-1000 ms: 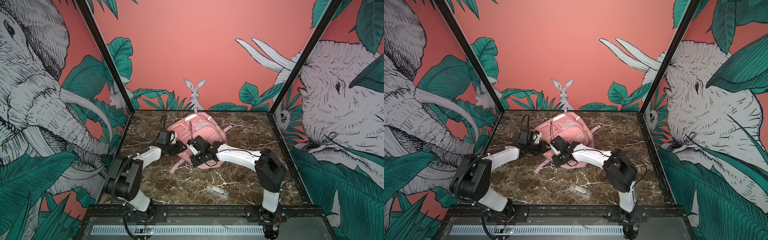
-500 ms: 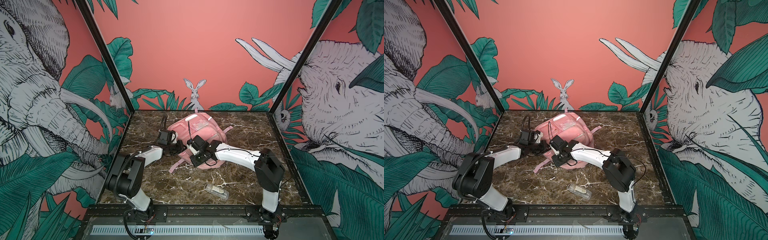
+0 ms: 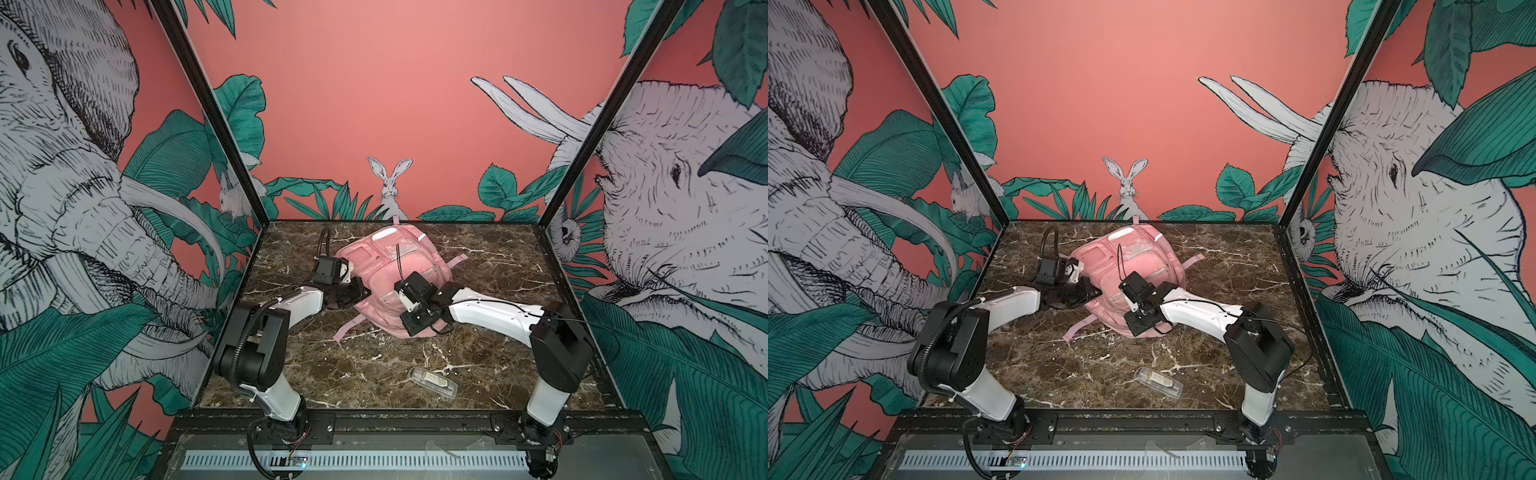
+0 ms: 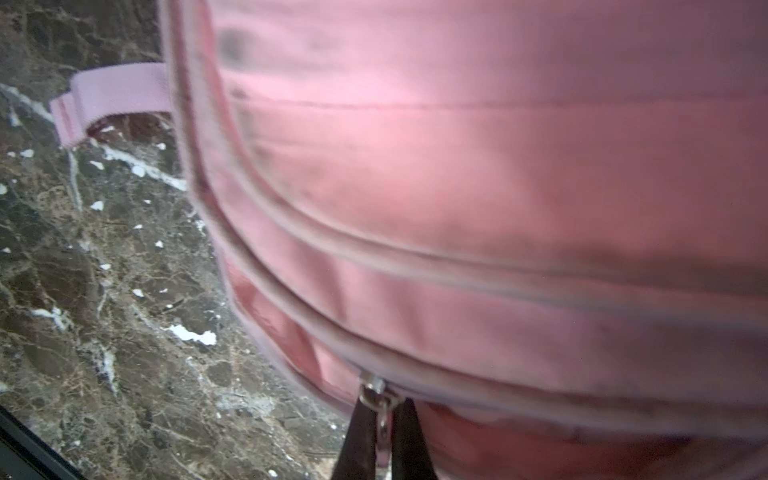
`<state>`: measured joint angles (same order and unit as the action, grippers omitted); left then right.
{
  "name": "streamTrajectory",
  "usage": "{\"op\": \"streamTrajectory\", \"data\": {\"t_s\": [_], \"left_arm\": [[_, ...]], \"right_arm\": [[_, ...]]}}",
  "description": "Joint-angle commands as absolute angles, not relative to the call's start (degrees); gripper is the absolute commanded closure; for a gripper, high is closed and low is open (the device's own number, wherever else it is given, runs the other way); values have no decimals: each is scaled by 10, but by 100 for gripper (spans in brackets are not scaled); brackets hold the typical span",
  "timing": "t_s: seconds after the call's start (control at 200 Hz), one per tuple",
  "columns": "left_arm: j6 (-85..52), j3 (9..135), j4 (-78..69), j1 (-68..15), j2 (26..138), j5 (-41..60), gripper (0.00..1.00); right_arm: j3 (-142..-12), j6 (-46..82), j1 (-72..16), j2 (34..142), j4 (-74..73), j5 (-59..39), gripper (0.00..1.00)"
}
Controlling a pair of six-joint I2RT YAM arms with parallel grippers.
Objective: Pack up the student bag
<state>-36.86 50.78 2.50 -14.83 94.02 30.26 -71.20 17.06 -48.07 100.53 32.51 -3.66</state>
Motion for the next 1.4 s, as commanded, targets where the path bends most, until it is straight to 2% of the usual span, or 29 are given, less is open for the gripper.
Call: {"op": "streamTrajectory", "data": {"t_s": [0.0,0.28,0.64,0.67,0.8,0.895,1.015,1.396], "left_arm": [[-349,527,32,-126,944,268,100],[-336,579,64,-108,972,264,100],[-334,700,100,-103,1046,267,100],[-334,707,103,-103,1049,269,96],[-338,688,83,-102,1017,271,63],[-325,665,101,-103,980,266,49],[-318,621,111,-103,921,264,44],[-345,510,110,-142,821,260,44]], "right_arm": [[-697,153,-463,981,374,-19,100],[-684,172,-462,982,336,-58,100],[-748,190,-535,1027,324,-70,100],[-768,191,-538,1032,323,-73,100],[-795,196,-543,1050,317,-83,100],[-811,194,-543,1057,316,-85,100],[-830,193,-543,1066,317,-93,100],[-848,193,-550,1076,310,-108,100]]}}
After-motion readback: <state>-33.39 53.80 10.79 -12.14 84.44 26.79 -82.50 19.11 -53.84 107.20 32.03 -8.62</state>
